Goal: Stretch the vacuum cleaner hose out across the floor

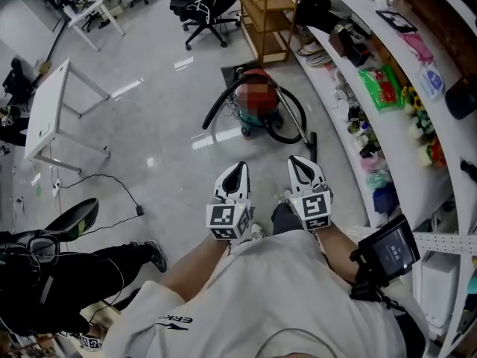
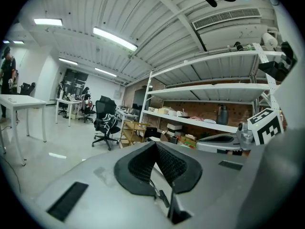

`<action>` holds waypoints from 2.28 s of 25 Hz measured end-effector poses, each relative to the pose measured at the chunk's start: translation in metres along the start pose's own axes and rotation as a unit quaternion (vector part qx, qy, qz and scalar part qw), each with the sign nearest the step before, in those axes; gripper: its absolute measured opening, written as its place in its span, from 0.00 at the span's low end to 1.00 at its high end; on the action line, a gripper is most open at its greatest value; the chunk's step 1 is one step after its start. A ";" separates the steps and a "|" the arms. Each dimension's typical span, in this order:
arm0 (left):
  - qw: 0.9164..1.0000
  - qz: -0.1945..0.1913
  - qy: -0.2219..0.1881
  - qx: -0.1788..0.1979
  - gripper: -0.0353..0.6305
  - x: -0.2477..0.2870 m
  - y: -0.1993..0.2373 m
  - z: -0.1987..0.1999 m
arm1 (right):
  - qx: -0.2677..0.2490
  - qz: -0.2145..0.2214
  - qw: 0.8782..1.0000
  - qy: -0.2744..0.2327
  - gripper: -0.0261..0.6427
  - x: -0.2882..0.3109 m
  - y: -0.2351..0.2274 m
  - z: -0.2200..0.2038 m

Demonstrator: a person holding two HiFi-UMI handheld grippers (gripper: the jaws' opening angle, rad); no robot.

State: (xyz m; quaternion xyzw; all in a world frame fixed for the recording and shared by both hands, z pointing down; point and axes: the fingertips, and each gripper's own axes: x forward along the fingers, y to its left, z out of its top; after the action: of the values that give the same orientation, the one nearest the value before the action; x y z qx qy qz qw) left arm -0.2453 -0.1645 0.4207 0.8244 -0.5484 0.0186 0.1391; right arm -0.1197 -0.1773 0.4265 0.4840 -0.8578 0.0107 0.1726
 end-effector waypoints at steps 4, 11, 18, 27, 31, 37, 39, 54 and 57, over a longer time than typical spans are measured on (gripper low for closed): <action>1.000 0.012 0.007 -0.002 0.06 0.037 0.020 0.002 | 0.004 0.010 1.000 0.007 0.03 0.040 -0.020 -0.002; 0.999 0.033 0.020 -0.003 0.06 0.125 0.051 0.018 | 0.014 0.028 0.999 0.016 0.03 0.119 -0.074 0.002; 0.998 0.052 0.037 0.004 0.06 0.204 0.070 0.025 | 0.019 0.044 0.999 0.025 0.03 0.181 -0.131 0.002; 0.994 0.085 0.068 -0.004 0.06 0.267 0.107 0.017 | 0.026 0.068 0.996 0.049 0.03 0.252 -0.168 -0.010; 0.993 0.088 0.081 -0.013 0.06 0.290 0.138 0.013 | 0.025 0.068 0.995 0.065 0.03 0.288 -0.174 -0.015; 0.992 0.067 0.109 -0.021 0.06 0.334 0.189 0.001 | 0.014 0.056 0.993 0.100 0.03 0.345 -0.181 -0.027; 0.991 0.056 0.118 -0.019 0.06 0.348 0.208 -0.001 | 0.010 0.049 0.993 0.111 0.03 0.364 -0.182 -0.028; 0.977 0.056 0.203 -0.033 0.06 0.424 0.289 -0.077 | -0.035 0.068 0.979 0.189 0.03 0.472 -0.196 -0.097; 0.973 0.069 0.218 -0.020 0.06 0.440 0.296 -0.101 | -0.046 0.093 0.974 0.201 0.03 0.492 -0.203 -0.127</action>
State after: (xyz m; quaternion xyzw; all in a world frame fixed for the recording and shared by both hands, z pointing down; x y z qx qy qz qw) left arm -0.3269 -0.6408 0.6601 0.7576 -0.5608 0.1961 0.2701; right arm -0.1470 -0.6685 0.6663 0.3814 -0.8465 0.0839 0.3619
